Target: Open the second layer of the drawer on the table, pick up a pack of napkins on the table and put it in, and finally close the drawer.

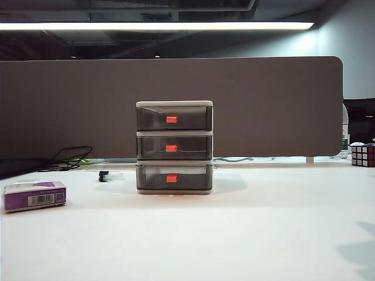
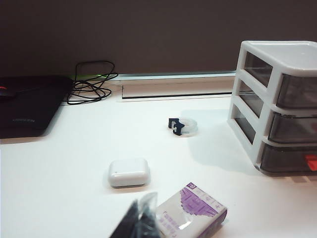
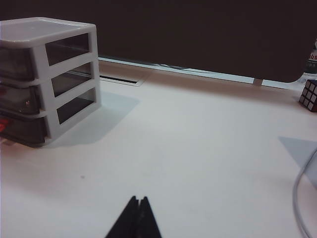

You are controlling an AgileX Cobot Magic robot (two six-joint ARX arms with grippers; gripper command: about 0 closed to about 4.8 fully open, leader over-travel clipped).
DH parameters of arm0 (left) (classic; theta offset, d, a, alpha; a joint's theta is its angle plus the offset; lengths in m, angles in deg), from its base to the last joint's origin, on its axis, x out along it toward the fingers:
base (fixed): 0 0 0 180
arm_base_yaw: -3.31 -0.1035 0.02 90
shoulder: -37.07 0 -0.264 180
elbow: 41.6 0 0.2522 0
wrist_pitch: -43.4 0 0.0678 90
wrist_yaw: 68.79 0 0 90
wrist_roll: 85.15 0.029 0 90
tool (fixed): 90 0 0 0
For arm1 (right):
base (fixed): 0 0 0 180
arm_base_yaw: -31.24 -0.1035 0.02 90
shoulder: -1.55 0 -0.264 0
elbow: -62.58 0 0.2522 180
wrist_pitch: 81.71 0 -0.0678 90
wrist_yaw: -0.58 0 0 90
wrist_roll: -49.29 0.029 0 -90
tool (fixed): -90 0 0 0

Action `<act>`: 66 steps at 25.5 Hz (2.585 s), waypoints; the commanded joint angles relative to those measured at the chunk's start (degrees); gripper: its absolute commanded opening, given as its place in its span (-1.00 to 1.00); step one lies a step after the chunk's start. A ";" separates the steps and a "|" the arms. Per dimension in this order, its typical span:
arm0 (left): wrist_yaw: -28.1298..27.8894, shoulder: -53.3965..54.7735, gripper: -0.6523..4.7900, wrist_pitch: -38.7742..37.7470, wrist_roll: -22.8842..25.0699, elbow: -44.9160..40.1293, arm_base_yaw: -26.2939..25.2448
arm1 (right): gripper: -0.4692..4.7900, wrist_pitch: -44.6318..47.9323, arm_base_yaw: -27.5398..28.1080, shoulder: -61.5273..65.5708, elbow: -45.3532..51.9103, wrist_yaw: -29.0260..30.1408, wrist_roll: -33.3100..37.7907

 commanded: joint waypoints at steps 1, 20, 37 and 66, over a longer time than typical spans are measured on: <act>0.20 0.02 -0.77 0.35 -0.17 0.35 -0.09 | -0.84 1.14 -0.04 -0.11 0.37 -0.07 -0.20; 26.64 0.02 -0.77 0.35 -19.23 0.35 -0.04 | -0.84 1.27 -0.04 -0.11 0.37 18.12 15.06; 21.46 0.90 -0.56 5.49 -23.21 0.39 9.73 | -0.84 7.37 -3.15 0.72 -2.78 21.77 25.38; 3.06 75.23 -0.54 61.02 -14.25 11.80 30.69 | -0.84 27.52 -21.14 58.07 -24.28 14.69 17.31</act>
